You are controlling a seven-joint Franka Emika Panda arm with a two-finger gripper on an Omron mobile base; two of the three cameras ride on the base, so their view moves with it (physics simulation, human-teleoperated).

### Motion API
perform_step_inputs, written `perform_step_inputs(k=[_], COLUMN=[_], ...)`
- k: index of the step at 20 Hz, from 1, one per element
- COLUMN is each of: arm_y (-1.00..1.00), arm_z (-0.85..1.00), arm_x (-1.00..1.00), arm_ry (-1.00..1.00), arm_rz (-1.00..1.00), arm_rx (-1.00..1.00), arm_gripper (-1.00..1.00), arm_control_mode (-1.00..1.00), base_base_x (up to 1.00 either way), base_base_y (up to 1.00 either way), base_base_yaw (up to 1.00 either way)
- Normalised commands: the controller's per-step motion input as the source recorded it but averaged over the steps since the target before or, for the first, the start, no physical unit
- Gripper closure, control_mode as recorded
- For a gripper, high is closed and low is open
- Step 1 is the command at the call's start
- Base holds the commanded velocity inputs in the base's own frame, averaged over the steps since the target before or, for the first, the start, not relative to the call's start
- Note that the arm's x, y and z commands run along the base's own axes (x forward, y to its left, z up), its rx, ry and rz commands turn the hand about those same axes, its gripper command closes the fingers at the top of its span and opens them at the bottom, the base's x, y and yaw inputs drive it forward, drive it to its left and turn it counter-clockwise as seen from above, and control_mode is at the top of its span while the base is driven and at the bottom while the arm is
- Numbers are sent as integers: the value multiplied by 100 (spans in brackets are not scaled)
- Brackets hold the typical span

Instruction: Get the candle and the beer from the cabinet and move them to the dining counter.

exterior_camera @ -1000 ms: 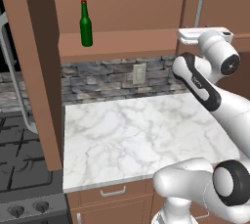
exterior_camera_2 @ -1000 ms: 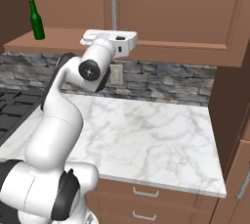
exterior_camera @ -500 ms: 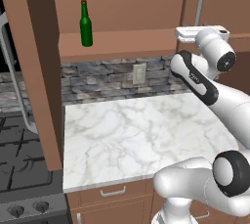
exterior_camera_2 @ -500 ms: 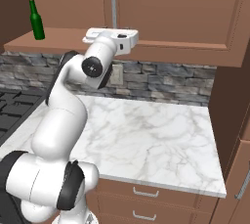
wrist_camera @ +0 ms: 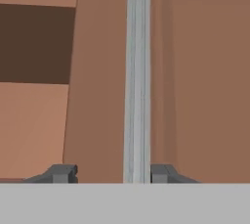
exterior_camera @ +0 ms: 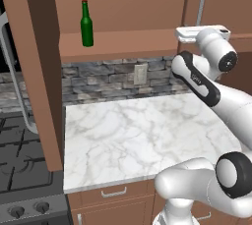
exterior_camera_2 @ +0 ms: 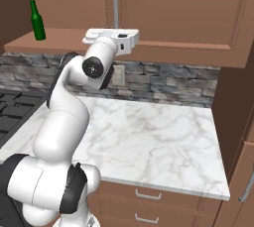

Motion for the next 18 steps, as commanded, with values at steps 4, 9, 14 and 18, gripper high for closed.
perform_step_inputs(k=[4,9,14,18], arm_y=[0,0,0,0], arm_z=[0,0,0,0], arm_x=[0,0,0,0], arm_ry=[0,0,0,0], arm_rz=[0,0,0,0], arm_rx=[0,0,0,0], arm_gripper=[100,100,100,100], arm_control_mode=[-100,-100,-100,-100], base_base_x=[0,0,0,0], base_base_y=[0,0,0,0], base_base_yaw=[0,0,0,0])
